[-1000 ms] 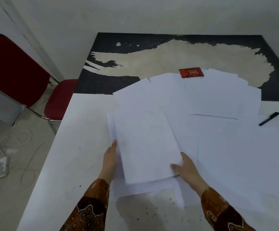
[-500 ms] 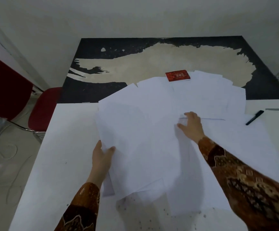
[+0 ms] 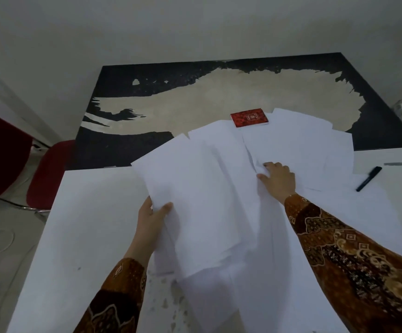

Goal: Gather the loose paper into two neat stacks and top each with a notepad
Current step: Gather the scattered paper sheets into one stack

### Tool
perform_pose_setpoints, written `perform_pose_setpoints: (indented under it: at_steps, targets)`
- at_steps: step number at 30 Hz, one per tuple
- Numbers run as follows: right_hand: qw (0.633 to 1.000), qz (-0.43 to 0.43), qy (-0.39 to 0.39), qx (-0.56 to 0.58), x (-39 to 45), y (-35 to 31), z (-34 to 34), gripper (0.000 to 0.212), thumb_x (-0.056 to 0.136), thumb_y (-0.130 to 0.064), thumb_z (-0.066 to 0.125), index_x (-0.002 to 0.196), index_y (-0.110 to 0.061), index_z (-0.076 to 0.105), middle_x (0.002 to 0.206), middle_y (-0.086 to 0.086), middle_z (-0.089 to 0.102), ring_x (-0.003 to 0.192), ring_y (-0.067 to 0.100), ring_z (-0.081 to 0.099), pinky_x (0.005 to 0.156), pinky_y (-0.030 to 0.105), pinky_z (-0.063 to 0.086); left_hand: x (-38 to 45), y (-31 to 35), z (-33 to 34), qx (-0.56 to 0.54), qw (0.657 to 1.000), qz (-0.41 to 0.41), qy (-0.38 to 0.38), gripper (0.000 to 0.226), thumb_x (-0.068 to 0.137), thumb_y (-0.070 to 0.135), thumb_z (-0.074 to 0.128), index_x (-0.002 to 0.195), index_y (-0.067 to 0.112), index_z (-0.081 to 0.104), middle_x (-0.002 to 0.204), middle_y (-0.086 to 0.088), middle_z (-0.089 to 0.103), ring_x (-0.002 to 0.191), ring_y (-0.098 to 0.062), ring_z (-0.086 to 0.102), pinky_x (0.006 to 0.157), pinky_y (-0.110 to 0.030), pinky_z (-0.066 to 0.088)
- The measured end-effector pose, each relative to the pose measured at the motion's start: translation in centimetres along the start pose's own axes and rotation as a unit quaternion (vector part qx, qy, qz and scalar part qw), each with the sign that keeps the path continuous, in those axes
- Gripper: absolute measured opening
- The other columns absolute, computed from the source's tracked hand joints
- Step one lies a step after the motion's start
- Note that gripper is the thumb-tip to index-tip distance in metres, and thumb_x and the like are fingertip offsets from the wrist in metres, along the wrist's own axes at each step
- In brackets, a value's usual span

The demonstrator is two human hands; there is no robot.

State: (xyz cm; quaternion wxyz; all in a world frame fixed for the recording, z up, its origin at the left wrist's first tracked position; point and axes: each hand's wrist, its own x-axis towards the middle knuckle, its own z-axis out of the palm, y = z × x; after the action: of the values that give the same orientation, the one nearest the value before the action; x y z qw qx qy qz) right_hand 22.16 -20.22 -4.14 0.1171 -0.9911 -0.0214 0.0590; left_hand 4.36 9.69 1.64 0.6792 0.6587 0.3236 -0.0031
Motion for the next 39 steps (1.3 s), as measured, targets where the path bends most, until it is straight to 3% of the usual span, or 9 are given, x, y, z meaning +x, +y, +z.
perform_pose_setpoints:
  at_steps: [4,7,14,19,21,24,30,32,39]
  targets:
    - [1.0,-0.014,0.005,0.007,0.0,0.3,-0.5,0.041,0.099,-0.036,0.035,0.128,-0.013,0.053,0.116,0.017,0.058,0.109,0.036,0.05,0.085,0.042,0.042,1.9,-2.3,0.0,0.057,0.998,-0.027,0.01,0.039,0.089,0.009,0.063,0.127,0.007,0.055,0.118,-0.011,0.064,0.105,-0.033,0.062,0.092,-0.047,0.051]
    - [1.0,-0.016,-0.012,-0.002,-0.4,0.1,-0.5,0.043,0.099,-0.034,0.036,0.137,-0.015,0.046,0.128,0.014,0.053,0.117,0.035,0.045,0.09,0.043,0.042,2.6,-3.5,-0.9,0.122,0.991,-0.038,0.051,0.042,0.089,0.011,0.062,0.129,0.004,0.052,0.122,-0.015,0.061,0.108,-0.034,0.059,0.094,-0.047,0.049]
    - [0.997,-0.074,-0.014,-0.029,-2.9,-1.3,0.9,0.054,0.09,0.004,0.038,0.142,-0.009,0.034,0.127,0.014,0.053,0.114,0.033,0.044,0.082,0.04,0.045,1.7,-4.7,-2.1,0.191,0.977,-0.037,0.093,0.044,0.092,0.014,0.059,0.133,0.004,0.047,0.129,-0.017,0.056,0.115,-0.038,0.054,0.098,-0.047,0.046]
    - [0.994,-0.079,0.051,-0.059,-3.3,-0.8,-1.3,0.022,0.093,-0.009,0.047,0.107,-0.01,0.064,0.097,0.011,0.068,0.089,0.029,0.061,0.065,0.027,0.035,1.1,-5.0,-1.9,0.157,0.985,-0.041,0.064,0.04,0.09,0.01,0.061,0.128,0.005,0.052,0.122,-0.017,0.061,0.108,-0.037,0.058,0.095,-0.05,0.049]
    - [0.993,-0.089,0.067,-0.047,-3.5,-1.0,-2.7,0.011,0.092,-0.018,0.054,0.088,-0.009,0.06,0.084,0.007,0.066,0.076,0.027,0.058,0.059,0.027,0.03,0.7,-5.2,-1.8,0.137,0.988,-0.045,0.052,0.04,0.089,0.008,0.062,0.127,0.005,0.052,0.121,-0.017,0.062,0.106,-0.036,0.06,0.094,-0.051,0.05]
    - [0.987,-0.147,0.067,0.023,-4.7,-1.9,-4.0,0.024,0.089,-0.028,0.061,0.075,-0.016,0.046,0.071,0.0,0.052,0.064,0.02,0.046,0.057,0.028,0.028,0.0,-5.4,-1.8,0.116,0.991,-0.051,0.041,0.04,0.089,0.008,0.062,0.128,0.004,0.052,0.122,-0.017,0.061,0.106,-0.036,0.06,0.094,-0.052,0.049]
    - [0.949,-0.296,0.105,0.012,-11.0,-6.8,-1.4,0.005,0.08,-0.018,0.05,0.075,-0.02,0.048,0.067,-0.002,0.052,0.055,0.019,0.056,0.037,0.026,0.033,-2.0,-5.5,-1.2,0.108,0.992,-0.034,0.056,0.064,0.09,0.011,0.062,0.143,0.008,0.028,0.125,-0.005,0.05,0.114,-0.032,0.053,0.094,-0.043,0.048]
    - [0.935,-0.343,0.086,0.001,-13.6,-8.5,0.4,0.015,0.073,-0.022,0.058,0.076,-0.024,0.043,0.063,-0.005,0.051,0.053,0.015,0.055,0.036,0.021,0.028,-2.4,-5.7,-1.1,0.092,0.994,-0.022,0.06,0.07,0.09,0.011,0.062,0.147,0.013,0.022,0.13,-0.002,0.047,0.117,-0.031,0.052,0.098,-0.048,0.047]
    - [0.861,-0.505,-0.047,0.038,-20.8,-11.3,4.6,0.035,0.073,-0.031,0.074,0.093,-0.021,0.047,0.08,-0.003,0.061,0.069,0.016,0.058,0.047,0.023,0.041,-2.9,-6.3,-1.0,0.038,0.995,-0.042,0.086,0.045,0.088,0.022,0.066,0.127,0.004,0.051,0.119,-0.01,0.06,0.108,-0.03,0.058,0.092,-0.041,0.049]
